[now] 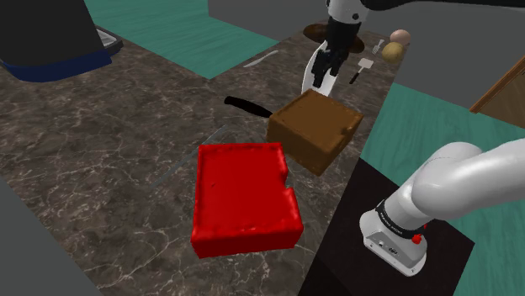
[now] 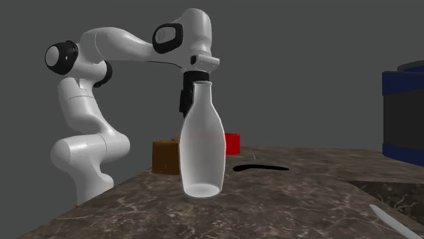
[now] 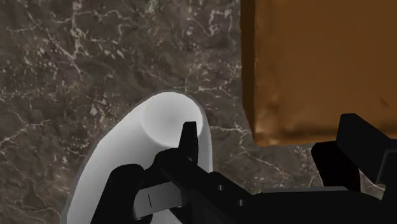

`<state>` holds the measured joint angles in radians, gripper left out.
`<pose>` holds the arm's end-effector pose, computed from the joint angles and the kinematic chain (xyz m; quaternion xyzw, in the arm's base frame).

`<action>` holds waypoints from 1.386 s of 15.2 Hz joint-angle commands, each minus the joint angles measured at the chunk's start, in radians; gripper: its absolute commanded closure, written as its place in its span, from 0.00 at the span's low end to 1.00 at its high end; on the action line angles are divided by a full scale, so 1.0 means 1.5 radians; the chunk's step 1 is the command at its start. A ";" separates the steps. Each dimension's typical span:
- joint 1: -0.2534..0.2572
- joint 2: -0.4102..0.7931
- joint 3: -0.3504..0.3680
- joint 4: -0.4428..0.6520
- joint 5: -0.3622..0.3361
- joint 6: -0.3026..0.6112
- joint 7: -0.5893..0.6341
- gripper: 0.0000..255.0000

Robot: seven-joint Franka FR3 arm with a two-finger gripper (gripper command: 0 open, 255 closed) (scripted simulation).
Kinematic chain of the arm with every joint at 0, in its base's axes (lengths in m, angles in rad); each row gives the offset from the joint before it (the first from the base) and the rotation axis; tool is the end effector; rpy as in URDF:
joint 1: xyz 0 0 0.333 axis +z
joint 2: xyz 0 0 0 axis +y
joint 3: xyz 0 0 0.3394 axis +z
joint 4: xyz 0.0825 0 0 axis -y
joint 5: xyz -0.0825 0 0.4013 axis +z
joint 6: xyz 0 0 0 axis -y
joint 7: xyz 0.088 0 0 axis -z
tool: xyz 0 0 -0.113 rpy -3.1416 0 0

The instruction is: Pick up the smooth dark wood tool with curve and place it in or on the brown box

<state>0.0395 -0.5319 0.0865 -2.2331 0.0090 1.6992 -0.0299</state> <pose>0.3918 0.0568 0.5829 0.9973 0.0713 -0.0011 0.0175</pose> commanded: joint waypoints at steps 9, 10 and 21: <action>0.032 0.226 0.068 0.135 -0.007 0.079 0.045 0.00; 0.036 0.250 0.075 0.152 -0.010 0.083 0.051 0.00; 0.069 0.433 0.112 0.283 -0.052 0.121 0.091 0.00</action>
<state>0.1429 0.1126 0.2545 -1.8028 -0.0671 1.8695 0.1064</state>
